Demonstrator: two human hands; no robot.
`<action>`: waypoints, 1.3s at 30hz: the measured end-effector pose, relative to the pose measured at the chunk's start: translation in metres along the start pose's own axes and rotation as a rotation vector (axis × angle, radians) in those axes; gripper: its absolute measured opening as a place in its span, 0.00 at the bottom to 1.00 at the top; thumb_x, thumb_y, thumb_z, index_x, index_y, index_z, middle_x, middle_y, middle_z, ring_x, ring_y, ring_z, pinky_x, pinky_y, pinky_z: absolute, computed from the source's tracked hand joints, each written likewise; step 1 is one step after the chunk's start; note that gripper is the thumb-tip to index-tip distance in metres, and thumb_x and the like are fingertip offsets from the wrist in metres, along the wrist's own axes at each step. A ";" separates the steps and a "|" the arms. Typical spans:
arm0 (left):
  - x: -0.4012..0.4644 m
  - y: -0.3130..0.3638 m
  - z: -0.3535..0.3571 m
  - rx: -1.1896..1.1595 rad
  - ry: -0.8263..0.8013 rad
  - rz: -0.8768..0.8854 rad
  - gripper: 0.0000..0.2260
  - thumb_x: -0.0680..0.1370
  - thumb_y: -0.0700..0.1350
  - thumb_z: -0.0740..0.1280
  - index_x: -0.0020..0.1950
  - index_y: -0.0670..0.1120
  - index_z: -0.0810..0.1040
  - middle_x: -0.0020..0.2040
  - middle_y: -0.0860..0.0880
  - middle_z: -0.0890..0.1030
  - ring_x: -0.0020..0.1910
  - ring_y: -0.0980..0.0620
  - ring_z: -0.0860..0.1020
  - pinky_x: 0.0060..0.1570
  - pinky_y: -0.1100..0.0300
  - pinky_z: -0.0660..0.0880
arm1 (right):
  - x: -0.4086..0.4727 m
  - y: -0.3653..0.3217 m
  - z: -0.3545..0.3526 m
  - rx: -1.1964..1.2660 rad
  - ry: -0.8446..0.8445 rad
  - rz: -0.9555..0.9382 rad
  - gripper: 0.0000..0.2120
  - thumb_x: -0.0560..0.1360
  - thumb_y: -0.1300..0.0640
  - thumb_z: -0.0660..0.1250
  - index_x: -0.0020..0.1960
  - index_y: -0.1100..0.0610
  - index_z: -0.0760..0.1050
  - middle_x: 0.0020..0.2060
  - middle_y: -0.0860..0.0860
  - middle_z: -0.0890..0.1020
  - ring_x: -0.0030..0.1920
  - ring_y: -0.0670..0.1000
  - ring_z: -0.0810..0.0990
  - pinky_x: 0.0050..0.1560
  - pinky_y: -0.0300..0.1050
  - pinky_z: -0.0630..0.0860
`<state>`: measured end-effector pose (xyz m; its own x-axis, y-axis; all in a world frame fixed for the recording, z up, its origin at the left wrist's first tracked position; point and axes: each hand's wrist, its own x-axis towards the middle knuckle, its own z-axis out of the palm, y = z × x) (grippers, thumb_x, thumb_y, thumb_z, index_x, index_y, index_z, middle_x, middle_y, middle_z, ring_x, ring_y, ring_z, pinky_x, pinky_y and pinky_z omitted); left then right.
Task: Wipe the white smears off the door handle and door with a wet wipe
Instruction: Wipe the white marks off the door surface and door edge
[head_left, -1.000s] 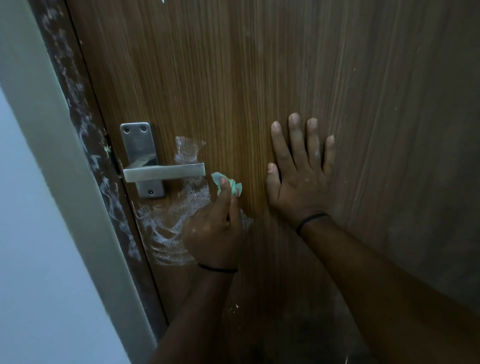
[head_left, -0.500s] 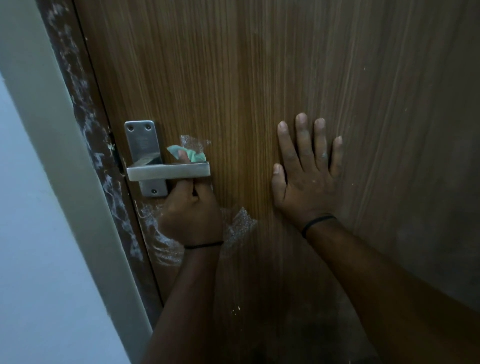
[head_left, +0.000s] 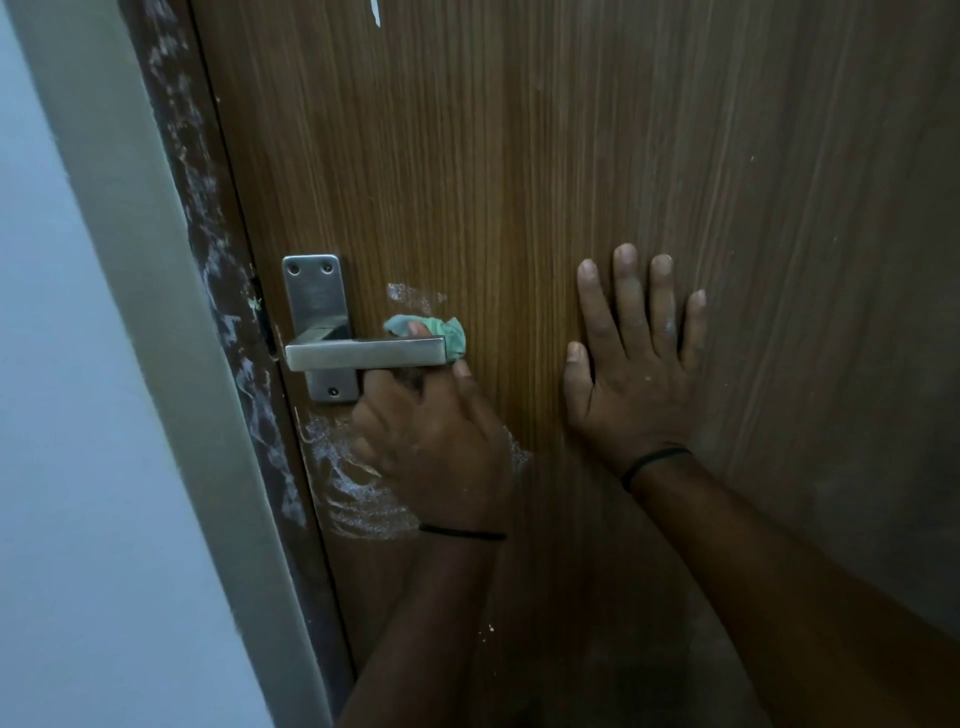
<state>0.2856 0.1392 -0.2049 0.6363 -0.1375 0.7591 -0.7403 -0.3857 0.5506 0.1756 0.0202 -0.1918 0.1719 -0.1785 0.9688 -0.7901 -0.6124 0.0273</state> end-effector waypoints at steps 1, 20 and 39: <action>-0.007 0.008 -0.001 -0.055 0.036 0.037 0.19 0.81 0.50 0.60 0.68 0.43 0.75 0.70 0.38 0.69 0.67 0.40 0.67 0.64 0.44 0.64 | 0.000 0.000 0.000 0.003 0.003 -0.001 0.28 0.82 0.48 0.51 0.80 0.51 0.50 0.80 0.54 0.54 0.80 0.58 0.50 0.76 0.67 0.50; 0.029 0.020 0.014 -0.151 0.133 0.139 0.31 0.83 0.53 0.55 0.79 0.36 0.49 0.80 0.38 0.50 0.80 0.43 0.49 0.78 0.47 0.49 | 0.000 0.001 0.002 -0.003 0.023 -0.011 0.28 0.82 0.48 0.51 0.80 0.51 0.50 0.80 0.54 0.55 0.80 0.58 0.51 0.76 0.67 0.51; 0.033 -0.002 0.023 -0.124 0.178 0.377 0.29 0.82 0.52 0.56 0.78 0.38 0.57 0.79 0.40 0.57 0.79 0.43 0.53 0.78 0.47 0.50 | 0.000 0.004 0.004 0.005 0.020 -0.016 0.29 0.82 0.47 0.50 0.81 0.50 0.49 0.80 0.54 0.54 0.80 0.58 0.49 0.76 0.67 0.50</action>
<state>0.3134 0.1146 -0.1891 0.2769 -0.0844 0.9572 -0.9413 -0.2243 0.2525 0.1749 0.0148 -0.1931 0.1726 -0.1529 0.9730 -0.7842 -0.6191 0.0418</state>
